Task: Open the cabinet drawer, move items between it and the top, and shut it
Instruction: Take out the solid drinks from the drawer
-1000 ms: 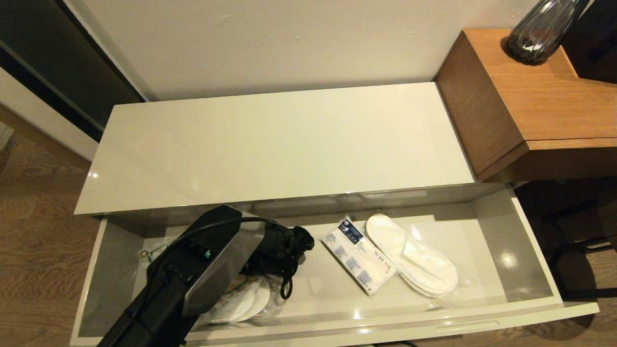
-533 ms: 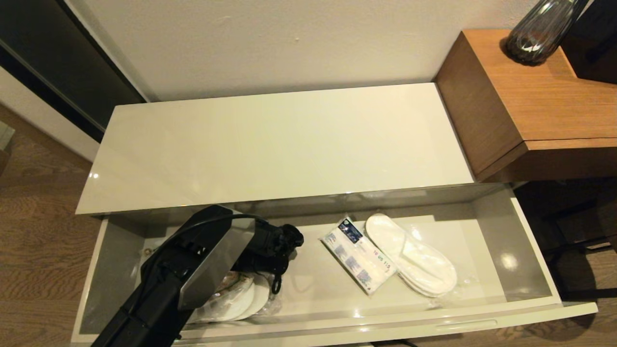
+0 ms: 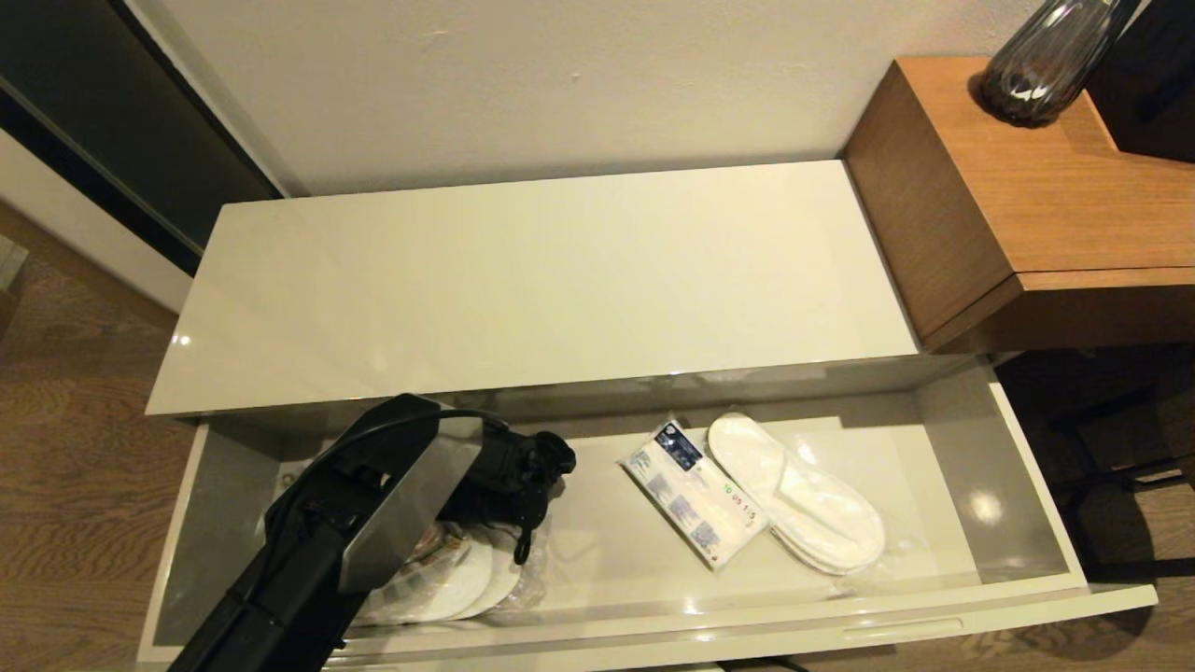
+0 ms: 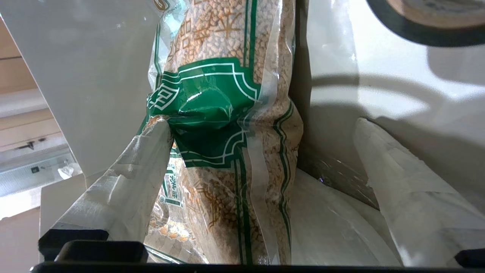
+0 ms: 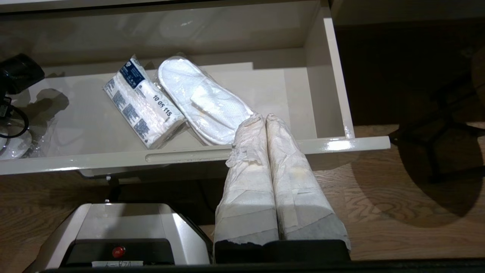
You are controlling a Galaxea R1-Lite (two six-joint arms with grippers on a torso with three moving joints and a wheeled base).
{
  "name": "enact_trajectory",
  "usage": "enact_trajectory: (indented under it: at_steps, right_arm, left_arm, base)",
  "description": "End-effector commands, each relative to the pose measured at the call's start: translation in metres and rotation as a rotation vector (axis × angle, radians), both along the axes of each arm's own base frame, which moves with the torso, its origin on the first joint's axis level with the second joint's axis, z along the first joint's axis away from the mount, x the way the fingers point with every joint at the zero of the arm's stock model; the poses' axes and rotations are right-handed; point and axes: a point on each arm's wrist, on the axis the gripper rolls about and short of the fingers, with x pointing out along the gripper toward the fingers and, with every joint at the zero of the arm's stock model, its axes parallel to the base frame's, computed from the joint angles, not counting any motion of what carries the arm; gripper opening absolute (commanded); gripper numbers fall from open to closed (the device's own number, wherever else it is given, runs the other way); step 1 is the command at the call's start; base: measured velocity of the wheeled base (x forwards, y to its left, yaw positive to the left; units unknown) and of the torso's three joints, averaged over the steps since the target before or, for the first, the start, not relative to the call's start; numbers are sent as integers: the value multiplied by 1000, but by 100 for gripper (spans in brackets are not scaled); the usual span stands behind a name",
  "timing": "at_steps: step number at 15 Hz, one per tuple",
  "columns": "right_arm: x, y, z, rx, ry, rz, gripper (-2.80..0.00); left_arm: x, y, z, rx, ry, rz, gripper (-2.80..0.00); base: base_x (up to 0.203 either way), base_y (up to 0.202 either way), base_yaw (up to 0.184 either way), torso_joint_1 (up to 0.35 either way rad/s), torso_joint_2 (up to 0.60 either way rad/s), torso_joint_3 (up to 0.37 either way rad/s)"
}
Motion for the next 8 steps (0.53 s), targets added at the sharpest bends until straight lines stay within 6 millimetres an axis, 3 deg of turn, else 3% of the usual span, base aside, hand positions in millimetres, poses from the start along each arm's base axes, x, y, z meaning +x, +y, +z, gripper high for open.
enact_trajectory:
  at_steps: [1, 7, 8]
  right_arm:
    - [0, 0, 0, 0, 3, 0, -280]
    - [0, 0, 0, 0, 3, 1, -280]
    - [0, 0, 0, 0, 3, 2, -280]
  left_arm:
    - [1, 3, 5, 7, -12, 9, 0]
    - [4, 16, 7, 24, 0, 41, 0]
    - [4, 18, 7, 27, -3, 47, -280]
  base:
    - [0, 0, 0, 0, 0, 0]
    - [0, 0, 0, 0, 0, 0]
    - [0, 0, 0, 0, 0, 0]
